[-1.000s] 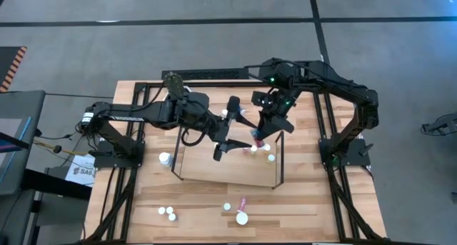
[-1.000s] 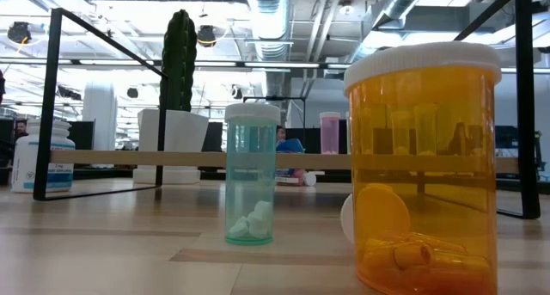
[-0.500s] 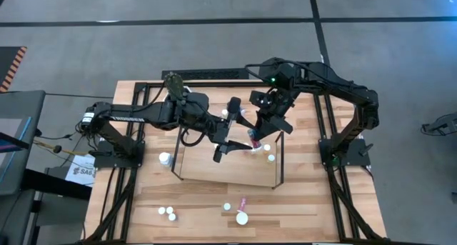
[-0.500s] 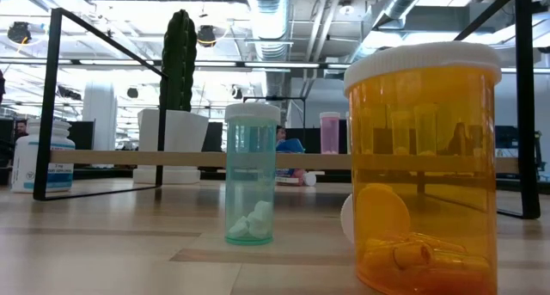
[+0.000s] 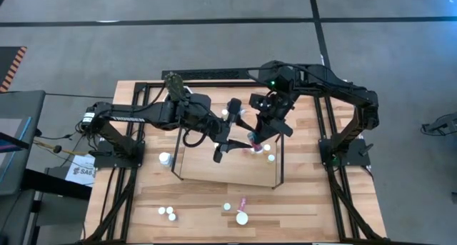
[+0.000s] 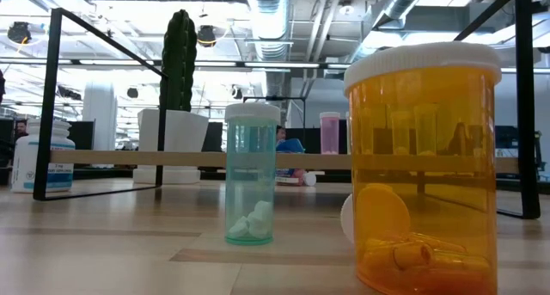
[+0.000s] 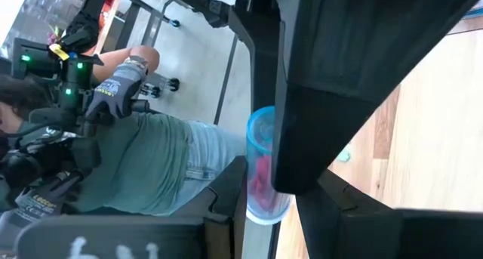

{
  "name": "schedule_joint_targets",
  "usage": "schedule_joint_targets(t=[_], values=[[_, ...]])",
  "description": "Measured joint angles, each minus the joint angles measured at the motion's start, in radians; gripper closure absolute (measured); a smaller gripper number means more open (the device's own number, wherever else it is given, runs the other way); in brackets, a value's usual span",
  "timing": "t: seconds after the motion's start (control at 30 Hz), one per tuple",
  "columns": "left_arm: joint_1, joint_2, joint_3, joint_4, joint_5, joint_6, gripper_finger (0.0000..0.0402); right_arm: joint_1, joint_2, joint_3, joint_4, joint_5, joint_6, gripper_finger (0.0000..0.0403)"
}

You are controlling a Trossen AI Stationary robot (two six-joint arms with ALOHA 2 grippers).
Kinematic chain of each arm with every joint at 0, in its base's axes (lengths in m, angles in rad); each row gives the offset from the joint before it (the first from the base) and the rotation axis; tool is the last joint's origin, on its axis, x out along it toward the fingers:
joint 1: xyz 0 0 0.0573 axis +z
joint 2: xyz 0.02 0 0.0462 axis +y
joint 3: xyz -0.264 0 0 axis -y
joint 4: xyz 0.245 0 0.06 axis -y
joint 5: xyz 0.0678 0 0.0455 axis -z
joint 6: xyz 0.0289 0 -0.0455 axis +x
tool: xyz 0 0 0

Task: Pick and place medicine bottles onto shelf by color
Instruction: Put the blue pill bottle on the shelf

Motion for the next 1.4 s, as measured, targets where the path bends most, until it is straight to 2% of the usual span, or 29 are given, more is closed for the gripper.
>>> schedule_joint_targets(t=[0.4, 0.87, 1.23, 1.4], values=[[-0.01, -0.003, 0.0, -0.004, 0.003, -0.032, 0.0275, 0.0, 0.0, 0.0, -0.02, -0.005, 0.0, 0.0294], [-0.01, -0.004, 0.0, -0.015, 0.069, -0.165, 0.0279, -0.013, 0.0, 0.0, -0.023, -0.01, 0.023, 0.0294], [-0.011, -0.004, 0.0, -0.014, 0.053, -0.179, 0.0324, -0.013, 0.0, 0.0, -0.019, -0.008, 0.026, 0.0294], [-0.012, -0.005, 0.0, -0.011, 0.041, -0.181, 0.0328, -0.013, -0.001, 0.0, -0.018, -0.026, 0.027, 0.0294]])
